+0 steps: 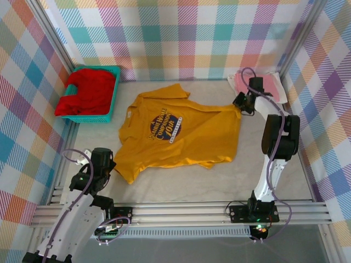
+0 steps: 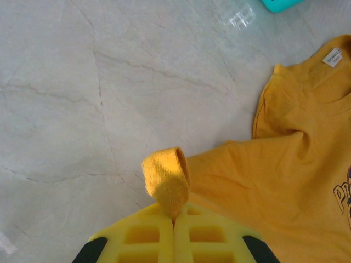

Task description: Fold and stack the t-shirts

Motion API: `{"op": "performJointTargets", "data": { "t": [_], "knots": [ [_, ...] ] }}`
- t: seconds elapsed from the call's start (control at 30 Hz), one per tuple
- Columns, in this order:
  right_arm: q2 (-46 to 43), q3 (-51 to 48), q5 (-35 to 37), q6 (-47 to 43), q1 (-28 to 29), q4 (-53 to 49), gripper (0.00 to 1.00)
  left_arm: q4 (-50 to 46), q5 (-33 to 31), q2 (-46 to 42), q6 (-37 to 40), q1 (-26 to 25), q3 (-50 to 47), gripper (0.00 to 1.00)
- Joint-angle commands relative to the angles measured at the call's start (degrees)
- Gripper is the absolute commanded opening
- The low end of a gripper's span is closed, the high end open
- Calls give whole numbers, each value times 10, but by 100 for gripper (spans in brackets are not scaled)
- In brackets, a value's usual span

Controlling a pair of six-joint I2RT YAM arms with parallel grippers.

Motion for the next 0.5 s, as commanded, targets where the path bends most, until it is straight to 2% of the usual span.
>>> {"op": "performJointTargets", "data": {
  "t": [0.0,0.07,0.13,0.23,0.3,0.47],
  "knots": [
    [31,100,-8,-9,-4,-59,0,43,32,3,-9,8,-22,0],
    [54,148,-28,-11,-2,-73,0,69,51,13,-10,8,-35,0],
    [70,187,-43,-9,-1,-98,34,95,67,25,-9,8,-49,0],
    [45,170,-50,-11,2,-97,47,112,78,41,-6,8,-54,0],
    [-8,110,-67,-12,2,-86,60,118,82,46,1,8,-56,0],
    [-221,-207,-108,28,8,17,60,128,84,43,3,8,-68,0]
  ]
}}
